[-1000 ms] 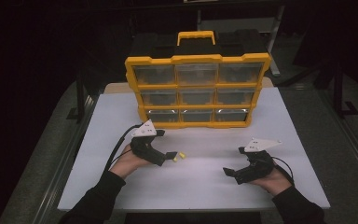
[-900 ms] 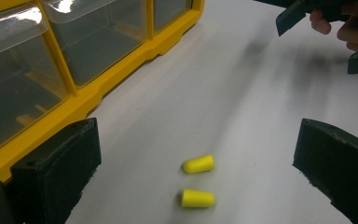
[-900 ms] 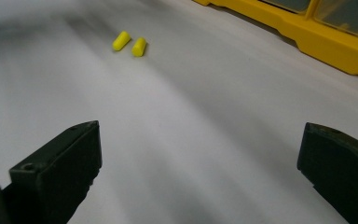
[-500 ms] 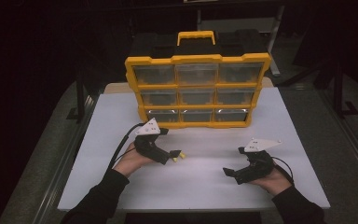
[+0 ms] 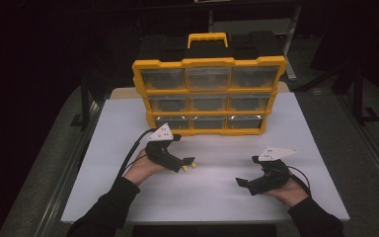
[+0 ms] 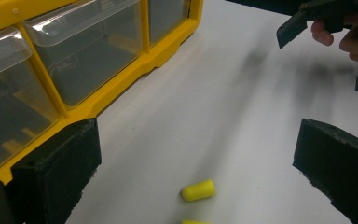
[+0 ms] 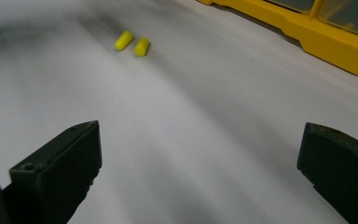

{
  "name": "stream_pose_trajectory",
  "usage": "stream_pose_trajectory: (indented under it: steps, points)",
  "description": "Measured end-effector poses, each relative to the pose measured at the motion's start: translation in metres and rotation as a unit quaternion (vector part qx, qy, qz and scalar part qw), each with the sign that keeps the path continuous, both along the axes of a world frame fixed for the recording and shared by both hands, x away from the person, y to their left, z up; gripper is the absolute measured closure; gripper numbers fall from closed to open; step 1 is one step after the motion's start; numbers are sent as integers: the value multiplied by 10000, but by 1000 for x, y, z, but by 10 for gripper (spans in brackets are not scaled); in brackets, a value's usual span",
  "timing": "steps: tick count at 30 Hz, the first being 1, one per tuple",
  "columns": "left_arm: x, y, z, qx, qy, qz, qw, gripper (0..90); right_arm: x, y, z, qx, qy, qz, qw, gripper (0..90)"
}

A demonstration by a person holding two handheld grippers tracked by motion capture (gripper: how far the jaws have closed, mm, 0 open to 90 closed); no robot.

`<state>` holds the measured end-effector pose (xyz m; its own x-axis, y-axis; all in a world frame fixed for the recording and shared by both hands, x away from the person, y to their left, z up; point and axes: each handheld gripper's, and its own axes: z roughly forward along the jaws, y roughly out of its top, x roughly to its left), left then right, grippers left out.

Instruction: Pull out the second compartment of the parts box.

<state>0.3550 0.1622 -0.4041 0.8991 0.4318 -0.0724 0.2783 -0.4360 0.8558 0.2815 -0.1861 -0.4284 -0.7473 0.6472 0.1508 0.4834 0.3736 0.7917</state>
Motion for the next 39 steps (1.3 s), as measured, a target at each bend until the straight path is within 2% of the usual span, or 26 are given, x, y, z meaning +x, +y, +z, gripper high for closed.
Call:
stream_pose_trajectory:
  steps: [24,39]
  points:
    - [6,-21,0,-54,-37,-125,9999,6,0,0,0,7,-3,11,10000,0]
    - [8,-30,1,-107,-127,-174,9997,8,0,0,0,13,1,14,10000,0]
